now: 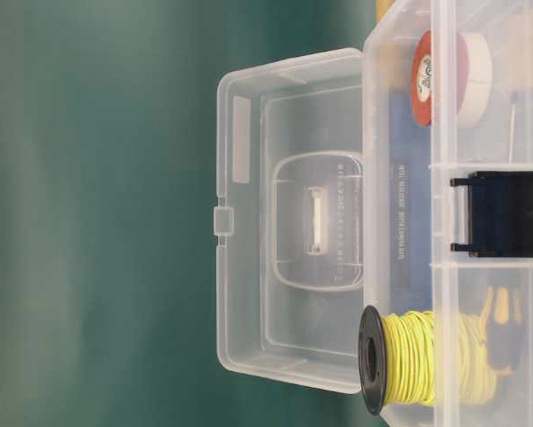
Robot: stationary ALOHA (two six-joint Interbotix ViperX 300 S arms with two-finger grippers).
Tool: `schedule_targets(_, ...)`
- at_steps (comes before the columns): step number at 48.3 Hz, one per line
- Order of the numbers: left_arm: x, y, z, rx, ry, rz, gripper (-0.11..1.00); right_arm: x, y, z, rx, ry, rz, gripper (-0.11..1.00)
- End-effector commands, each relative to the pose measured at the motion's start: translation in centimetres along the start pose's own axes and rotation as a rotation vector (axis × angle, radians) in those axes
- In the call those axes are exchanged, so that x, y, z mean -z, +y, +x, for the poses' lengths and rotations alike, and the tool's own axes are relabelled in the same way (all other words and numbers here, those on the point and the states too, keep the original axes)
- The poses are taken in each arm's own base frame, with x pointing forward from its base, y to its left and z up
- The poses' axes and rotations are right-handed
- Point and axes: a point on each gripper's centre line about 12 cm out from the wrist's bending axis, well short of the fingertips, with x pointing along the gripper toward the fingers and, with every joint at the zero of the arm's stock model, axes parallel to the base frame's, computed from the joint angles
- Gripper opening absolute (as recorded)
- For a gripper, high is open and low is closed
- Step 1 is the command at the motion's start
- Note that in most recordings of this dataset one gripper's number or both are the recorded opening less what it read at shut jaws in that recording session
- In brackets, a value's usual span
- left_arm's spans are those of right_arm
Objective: Pick the nipper from the toolbox among several items.
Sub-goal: 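Move the right gripper over the toolbox toward the blue-handled nipper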
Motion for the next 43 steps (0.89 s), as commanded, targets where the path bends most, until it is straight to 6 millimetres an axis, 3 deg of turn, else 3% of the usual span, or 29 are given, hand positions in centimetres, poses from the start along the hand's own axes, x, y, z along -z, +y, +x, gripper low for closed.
schedule_targets(1,-0.8,0.1,0.3,-0.009,-0.020,-0.022,0.00,-1.2,-0.1,0.4,0.007,-0.025,0.004,0.00)
schedule_targets(15,-0.9,0.1,0.3,-0.009,-0.025,-0.022,0.00,-1.4,-2.9,3.9,0.126,0.157,0.031,0.00)
schedule_targets(30,-0.8,0.1,0.4,-0.010,-0.023,-0.022,0.00,0.6,-7.0,10.6,0.230,0.459,0.072,0.02)
schedule_targets(34,-0.7,0.1,0.4,-0.010,-0.020,-0.026,0.00,2.1,-7.9,12.8,0.242,0.561,0.085,0.19)
schedule_targets(43,-0.5,0.1,0.4,-0.009,-0.006,-0.029,0.00,5.0,-9.4,16.6,0.248,0.752,0.094,0.73)
